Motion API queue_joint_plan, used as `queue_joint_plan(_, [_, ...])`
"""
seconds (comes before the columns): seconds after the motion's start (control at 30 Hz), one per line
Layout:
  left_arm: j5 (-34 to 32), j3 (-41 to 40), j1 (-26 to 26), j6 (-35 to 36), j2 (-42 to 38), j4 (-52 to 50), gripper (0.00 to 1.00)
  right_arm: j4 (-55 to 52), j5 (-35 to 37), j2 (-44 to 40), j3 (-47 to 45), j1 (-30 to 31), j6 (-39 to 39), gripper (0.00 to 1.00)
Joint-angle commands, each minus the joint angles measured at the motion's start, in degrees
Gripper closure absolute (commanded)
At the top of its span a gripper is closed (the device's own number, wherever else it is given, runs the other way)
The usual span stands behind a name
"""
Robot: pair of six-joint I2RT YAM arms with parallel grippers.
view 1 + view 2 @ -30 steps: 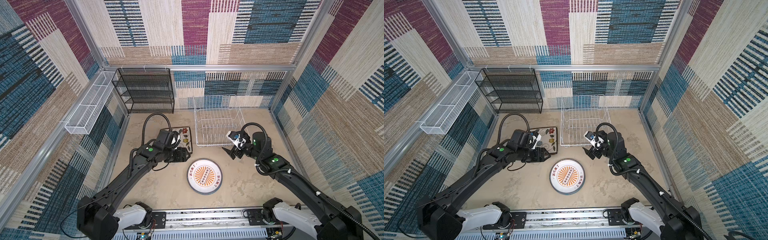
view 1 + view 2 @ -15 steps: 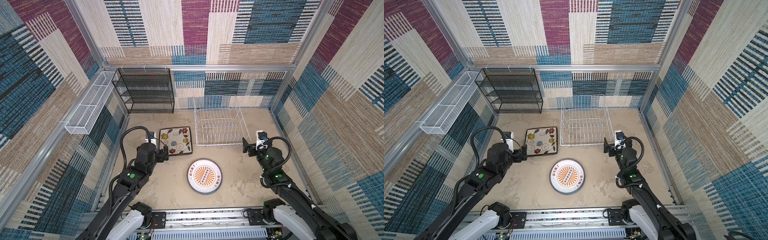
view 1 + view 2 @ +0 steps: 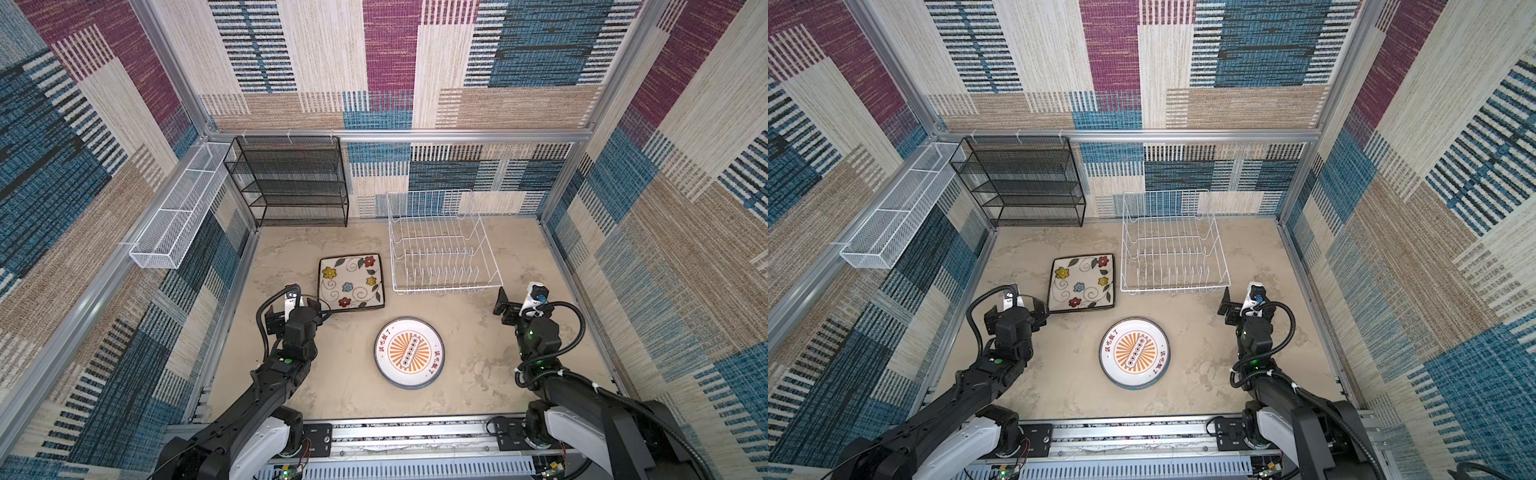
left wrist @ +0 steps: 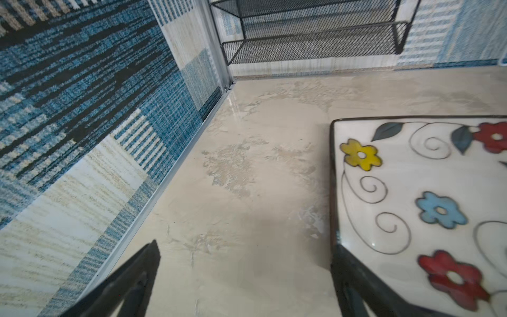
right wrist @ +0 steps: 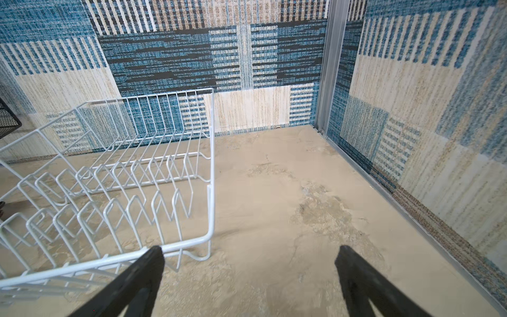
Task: Unload the plates from the dish rack
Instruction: Place the plate among the plates, then reset both arms
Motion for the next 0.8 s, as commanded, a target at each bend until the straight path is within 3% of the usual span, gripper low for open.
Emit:
queue_joint_plan(0.0, [-0.32,-2.58,2.64,0.01,3.13,14.09,0.01,10.77,1.28,3.95,-0.42,-0.15,-0.06,0.0])
queue_joint_plan(0.17, [5.92,-3.87,7.89,-2.15,9.61,22.49,0.01,17.97,0.16,8.12,-0.89,-1.59,-0.19,0.0])
queue_joint_plan(0.33, [11.87,-4.15,12.62,-3.56,16.05,31.34,0.01,18.25,-5.0,10.84,0.99,-2.99,-2.63,0.0])
queue_joint_plan(0.5, [18.6,-3.57,16.38,-3.88,25.87,41.54,0.01,21.95,-5.77,14.31,1.38,-4.3,-3.67,0.0])
queue_joint_plan(0.6, [22.91,-1.48,17.51,-4.56,23.7,34.03,0.01,25.82,-6.33,18.16,1.23,-5.15,-3.32,0.0])
queue_joint_plan(0.77, [30.16,-1.2,20.1,-4.13,26.16,36.73,0.01,31.33,-8.2,24.8,1.45,-5.54,-3.55,0.0])
